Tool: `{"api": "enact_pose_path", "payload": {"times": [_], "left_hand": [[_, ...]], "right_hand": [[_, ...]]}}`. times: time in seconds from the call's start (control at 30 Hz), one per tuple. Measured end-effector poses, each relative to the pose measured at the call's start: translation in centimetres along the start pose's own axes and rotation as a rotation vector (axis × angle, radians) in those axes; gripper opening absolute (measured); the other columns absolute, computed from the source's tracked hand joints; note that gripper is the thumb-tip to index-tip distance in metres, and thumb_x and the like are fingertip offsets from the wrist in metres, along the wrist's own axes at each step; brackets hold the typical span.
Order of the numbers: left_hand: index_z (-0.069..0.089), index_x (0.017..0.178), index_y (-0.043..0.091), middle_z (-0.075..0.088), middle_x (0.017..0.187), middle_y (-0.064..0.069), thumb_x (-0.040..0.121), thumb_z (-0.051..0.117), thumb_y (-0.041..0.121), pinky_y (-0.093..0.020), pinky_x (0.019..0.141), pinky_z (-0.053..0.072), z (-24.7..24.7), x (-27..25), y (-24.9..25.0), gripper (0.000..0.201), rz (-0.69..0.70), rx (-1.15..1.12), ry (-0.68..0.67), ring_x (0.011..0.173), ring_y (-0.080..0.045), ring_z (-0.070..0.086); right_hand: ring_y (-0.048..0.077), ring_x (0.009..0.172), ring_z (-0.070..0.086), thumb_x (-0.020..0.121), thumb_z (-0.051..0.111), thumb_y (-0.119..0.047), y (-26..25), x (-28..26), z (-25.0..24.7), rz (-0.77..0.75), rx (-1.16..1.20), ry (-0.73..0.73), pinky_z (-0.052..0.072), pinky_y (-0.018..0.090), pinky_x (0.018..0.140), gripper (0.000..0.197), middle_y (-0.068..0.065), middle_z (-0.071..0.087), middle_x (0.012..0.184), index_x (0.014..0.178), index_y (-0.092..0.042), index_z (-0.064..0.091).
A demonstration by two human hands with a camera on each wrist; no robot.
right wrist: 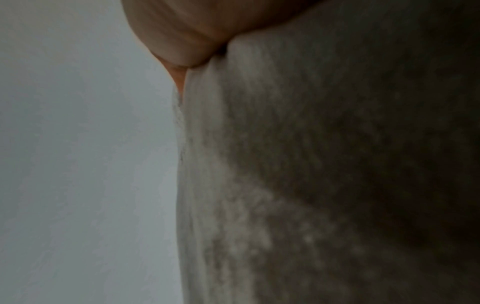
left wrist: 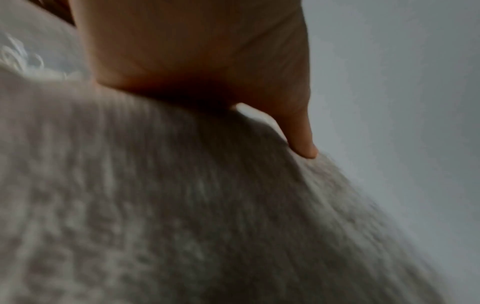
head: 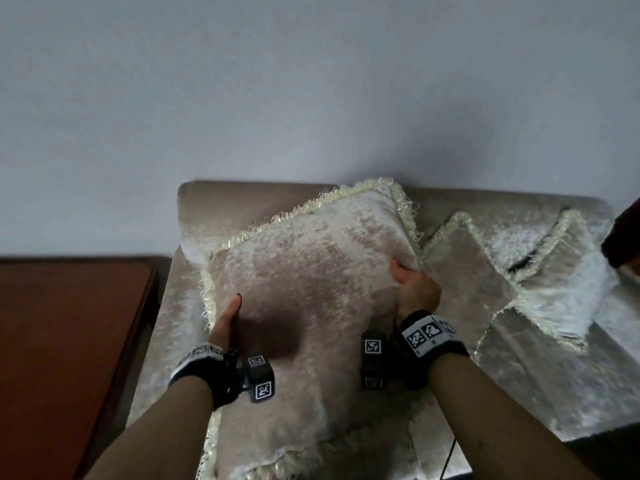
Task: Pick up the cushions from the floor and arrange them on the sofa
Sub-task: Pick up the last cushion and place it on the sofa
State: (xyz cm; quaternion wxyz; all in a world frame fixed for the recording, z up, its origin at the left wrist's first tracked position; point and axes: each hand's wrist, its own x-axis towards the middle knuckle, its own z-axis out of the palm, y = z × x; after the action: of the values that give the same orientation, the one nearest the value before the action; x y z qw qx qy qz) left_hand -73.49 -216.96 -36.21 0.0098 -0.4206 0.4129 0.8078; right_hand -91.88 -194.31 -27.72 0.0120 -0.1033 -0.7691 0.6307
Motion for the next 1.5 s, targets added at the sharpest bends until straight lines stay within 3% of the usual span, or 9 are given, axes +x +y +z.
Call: {"api": "enact_pose_path", "payload": {"times": [0.1,0.2,0.37,0.5,0.73,0.9,1.2,1.37,1.5], "left_hand": [[0.077,0.095,0.017,0.076,0.100,-0.013,0.059,0.080,0.064,-0.053,0.092,0.051,2.7,3.8,1.9,0.060,0.041,-0.113,0.070,0.091,-0.034,0.071],[0.058,0.124,0.031,0.066,0.127,-0.003,0.036,0.088,0.068,-0.057,0.090,0.050,3.4,13.8,2.8,0.100,0.130,-0.215,0.285,0.103,-0.037,0.068],[0.047,0.134,0.023,0.060,0.127,0.002,0.040,0.084,0.071,-0.041,0.106,0.044,9.3,15.4,4.9,0.112,0.304,-0.065,0.519,0.116,-0.025,0.061],[0.017,0.150,0.040,0.011,0.159,-0.011,0.054,0.065,0.082,-0.052,0.119,0.013,9.2,21.0,2.1,0.115,0.120,0.480,0.748,0.146,-0.039,0.015],[0.002,0.155,0.029,-0.010,0.163,-0.003,0.076,0.071,0.055,-0.042,0.123,0.009,10.8,29.1,-4.3,0.108,0.173,0.856,0.472,0.151,-0.023,-0.002],[-0.003,0.153,0.041,-0.015,0.162,-0.005,0.079,0.060,0.065,-0.052,0.121,0.004,12.1,30.1,-4.3,0.100,0.246,0.982,0.561,0.149,-0.036,-0.009],[0.019,0.155,0.023,0.008,0.161,-0.018,0.102,0.035,0.035,-0.064,0.115,0.001,16.1,30.7,1.5,0.057,1.118,1.325,0.951,0.148,-0.042,0.003],[0.015,0.153,0.037,0.007,0.163,-0.001,0.097,0.044,0.046,-0.060,0.114,0.001,10.0,39.8,-6.9,0.064,0.830,1.946,0.514,0.151,-0.027,0.007],[0.022,0.150,0.043,0.012,0.163,-0.004,0.090,0.044,0.055,-0.068,0.109,0.002,8.4,38.7,-5.1,0.065,0.795,1.980,0.443,0.150,-0.030,0.011]], "right_hand": [[0.030,0.100,0.069,0.060,0.080,-0.046,2.7,6.1,0.4,0.031,0.086,-0.044,0.054,0.041,0.093,0.052,0.009,0.075,0.102,0.101,-0.014,0.077],[0.035,0.097,0.071,0.064,0.081,-0.042,6.9,13.6,1.0,0.131,0.140,-0.224,0.054,0.052,0.093,0.038,0.007,0.076,0.104,0.096,-0.022,0.079],[0.028,0.081,0.068,0.082,0.071,-0.046,11.6,20.3,2.8,0.189,-0.011,-0.295,0.052,0.040,0.084,0.035,0.004,0.069,0.081,0.076,-0.011,0.069],[0.034,0.131,0.049,0.087,0.060,-0.059,18.5,23.2,6.1,0.249,-0.427,-0.385,0.038,0.041,0.110,0.080,0.015,0.048,0.145,0.147,-0.014,0.033],[0.026,0.150,0.014,0.080,0.071,-0.053,26.6,22.7,12.5,-0.119,-0.585,-0.698,0.018,0.044,0.122,0.094,0.002,0.005,0.165,0.152,-0.042,0.011],[0.030,0.151,-0.005,0.086,0.056,-0.061,24.6,21.6,13.8,-0.372,-0.818,-0.714,0.013,0.058,0.118,0.084,-0.003,-0.012,0.164,0.151,-0.049,0.003],[0.041,0.146,0.020,0.093,0.054,-0.014,17.5,20.6,19.2,-1.181,-0.288,-0.313,0.019,0.057,0.116,0.058,0.031,0.024,0.155,0.147,-0.003,0.036],[0.014,0.152,-0.001,0.100,0.035,-0.043,30.9,25.5,21.3,-1.119,-1.147,-0.696,-0.004,0.048,0.119,0.056,-0.005,0.001,0.166,0.153,-0.042,0.019],[0.019,0.152,-0.004,0.099,0.033,-0.051,30.0,26.5,20.1,-1.062,-1.280,-0.566,-0.005,0.062,0.117,0.055,-0.006,-0.002,0.165,0.151,-0.049,0.016]]}}
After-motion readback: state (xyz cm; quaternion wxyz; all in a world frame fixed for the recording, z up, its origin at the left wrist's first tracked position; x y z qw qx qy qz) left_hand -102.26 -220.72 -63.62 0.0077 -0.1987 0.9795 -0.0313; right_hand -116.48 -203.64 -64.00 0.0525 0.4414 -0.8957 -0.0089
